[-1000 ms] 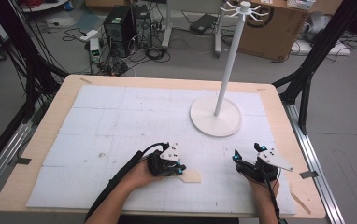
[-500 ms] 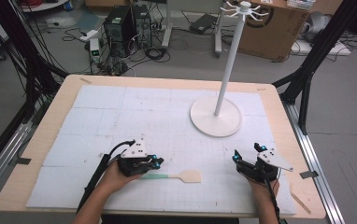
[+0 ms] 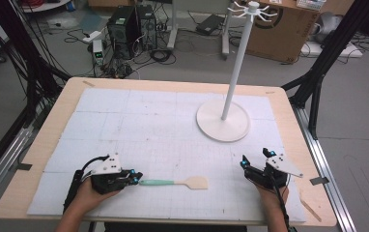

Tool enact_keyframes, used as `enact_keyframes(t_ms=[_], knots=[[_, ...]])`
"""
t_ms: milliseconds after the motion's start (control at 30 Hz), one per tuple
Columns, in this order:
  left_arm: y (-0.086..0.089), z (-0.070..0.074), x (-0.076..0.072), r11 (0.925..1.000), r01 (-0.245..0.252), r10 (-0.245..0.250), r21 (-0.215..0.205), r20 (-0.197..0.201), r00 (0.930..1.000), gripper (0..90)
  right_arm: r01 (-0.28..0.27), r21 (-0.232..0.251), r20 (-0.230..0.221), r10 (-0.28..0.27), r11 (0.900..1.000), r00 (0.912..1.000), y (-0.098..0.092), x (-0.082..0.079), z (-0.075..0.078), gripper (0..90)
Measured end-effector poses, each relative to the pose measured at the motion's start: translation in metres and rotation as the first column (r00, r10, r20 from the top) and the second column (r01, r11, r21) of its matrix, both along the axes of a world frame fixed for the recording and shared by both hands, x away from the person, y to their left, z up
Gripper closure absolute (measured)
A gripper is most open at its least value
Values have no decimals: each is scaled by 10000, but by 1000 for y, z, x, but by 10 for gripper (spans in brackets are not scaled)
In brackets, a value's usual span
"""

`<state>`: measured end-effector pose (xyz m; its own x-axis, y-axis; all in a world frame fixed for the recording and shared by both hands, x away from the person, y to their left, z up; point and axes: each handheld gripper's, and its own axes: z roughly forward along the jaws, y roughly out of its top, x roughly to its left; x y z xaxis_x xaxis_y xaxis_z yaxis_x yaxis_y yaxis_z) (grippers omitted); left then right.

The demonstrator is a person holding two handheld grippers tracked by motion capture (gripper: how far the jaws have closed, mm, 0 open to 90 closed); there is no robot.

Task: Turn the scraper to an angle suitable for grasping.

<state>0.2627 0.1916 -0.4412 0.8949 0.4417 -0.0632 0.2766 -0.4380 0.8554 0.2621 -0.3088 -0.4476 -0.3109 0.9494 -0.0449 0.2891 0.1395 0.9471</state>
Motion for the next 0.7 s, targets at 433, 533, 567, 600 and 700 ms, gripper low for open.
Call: enact_keyframes(t_ms=[433, 533, 567, 600, 700], knots=[[10, -6, 8, 9946, -521, 522, -902, -6, 9986, 416, -21, 0, -7, 21, 10000, 10000, 0, 0, 0, 191], [15, -5, 7, 9836, -1550, 1629, -926, 840, 9831, 402, -16, -18, -6, 16, 10000, 10000, 0, 0, 0, 191], [18, -5, 7, 9739, -2015, 2110, -1040, 901, 9733, 391, -18, -28, 4, 18, 10000, 10000, 0, 0, 0, 191], [20, -5, 9, 9622, -2506, 2599, -1069, 834, 9620, 369, -20, -23, 1, 20, 10000, 10000, 0, 0, 0, 191], [23, -6, 15, 9235, -3756, 3791, -777, 367, 9246, 319, -18, -51, 17, 18, 10000, 10000, 0, 0, 0, 191]])
